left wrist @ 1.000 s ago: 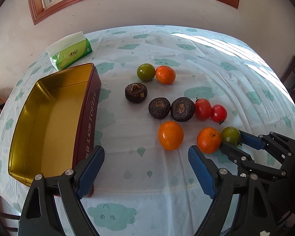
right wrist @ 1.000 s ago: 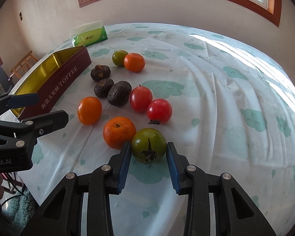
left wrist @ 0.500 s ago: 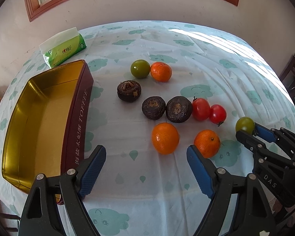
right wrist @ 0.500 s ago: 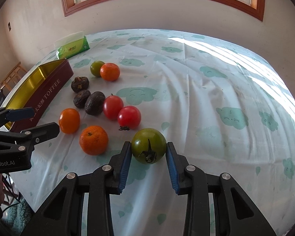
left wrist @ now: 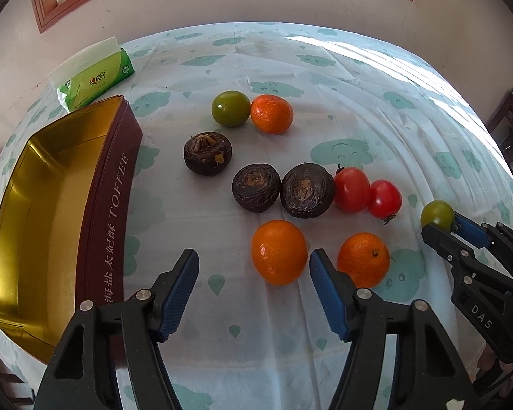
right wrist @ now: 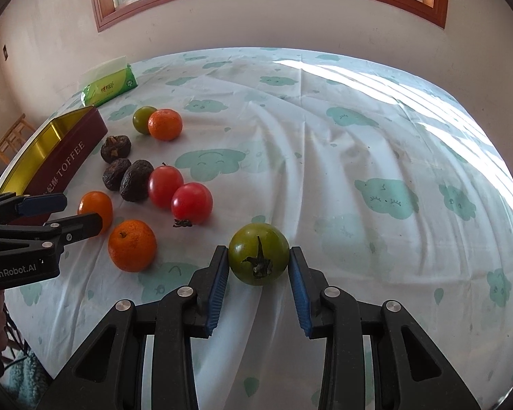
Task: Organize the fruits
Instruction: 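Close the left tool around the mandarin orange beside the dark fruits, then carry the orange into the gold tin tray and open the left tool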
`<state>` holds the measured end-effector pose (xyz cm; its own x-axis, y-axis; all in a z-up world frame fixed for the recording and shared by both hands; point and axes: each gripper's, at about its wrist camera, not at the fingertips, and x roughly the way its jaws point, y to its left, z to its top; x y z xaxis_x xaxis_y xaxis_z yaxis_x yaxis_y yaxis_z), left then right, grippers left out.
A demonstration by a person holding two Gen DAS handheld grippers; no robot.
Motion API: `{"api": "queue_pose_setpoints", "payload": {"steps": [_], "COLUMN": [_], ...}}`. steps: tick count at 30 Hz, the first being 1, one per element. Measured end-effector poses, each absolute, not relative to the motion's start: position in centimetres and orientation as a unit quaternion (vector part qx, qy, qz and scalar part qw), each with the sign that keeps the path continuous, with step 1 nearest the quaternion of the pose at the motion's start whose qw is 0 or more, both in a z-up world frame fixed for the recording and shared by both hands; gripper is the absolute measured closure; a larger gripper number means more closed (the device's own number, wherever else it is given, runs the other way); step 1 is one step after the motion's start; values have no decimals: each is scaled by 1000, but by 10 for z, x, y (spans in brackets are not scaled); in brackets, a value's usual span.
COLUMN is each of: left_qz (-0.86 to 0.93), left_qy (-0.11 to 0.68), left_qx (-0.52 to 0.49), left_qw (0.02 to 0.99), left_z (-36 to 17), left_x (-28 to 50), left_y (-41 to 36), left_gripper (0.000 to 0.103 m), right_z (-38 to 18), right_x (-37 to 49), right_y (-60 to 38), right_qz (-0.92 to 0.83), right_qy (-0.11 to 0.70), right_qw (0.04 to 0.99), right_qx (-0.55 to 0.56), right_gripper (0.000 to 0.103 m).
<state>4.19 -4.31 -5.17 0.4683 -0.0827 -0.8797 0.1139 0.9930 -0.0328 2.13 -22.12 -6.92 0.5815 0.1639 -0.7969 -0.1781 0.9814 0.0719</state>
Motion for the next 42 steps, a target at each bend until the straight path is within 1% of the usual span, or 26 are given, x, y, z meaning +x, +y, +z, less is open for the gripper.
{"api": "queue_pose_setpoints", "payload": {"steps": [3,5,7,8,10,16,22,32,36,42], "left_qz": [-58,-63,-72,-77,-83,-88,-92,-42,-3,53], "left_qy": [515,516,520,522,520,513,500,465,470,493], "left_qx": [14,14,9,5,4,2,3,11,7,-5], "left_qw": [855,854,851,850,850,854,861,884,882,868], "left_z": [-55,-56,-57,-57,-55,-46,-25,13,9,-15], "left_x": [44,44,45,45,44,40,33,30,32,33], "left_y": [-43,-44,-45,-45,-47,-43,-32,30,66,118], "left_gripper": [41,47,63,68,73,74,74,74,74,74], "right_z": [-70,-69,-69,-69,-70,-70,-70,-70,-70,-70], "right_x": [22,22,22,22,23,23,23,23,22,21], "right_y": [-221,-221,-221,-221,-221,-220,-220,-219,-217,-216], "right_qz": [96,96,96,96,96,95,94,91,88,85], "right_qy": [447,446,447,447,447,447,447,448,449,451], "right_qw": [889,890,890,889,889,889,889,889,889,888], "right_qx": [-6,-7,-7,-8,-8,-9,-11,-16,-20,-21], "right_gripper": [66,66,66,66,66,66,66,66,66,65]}}
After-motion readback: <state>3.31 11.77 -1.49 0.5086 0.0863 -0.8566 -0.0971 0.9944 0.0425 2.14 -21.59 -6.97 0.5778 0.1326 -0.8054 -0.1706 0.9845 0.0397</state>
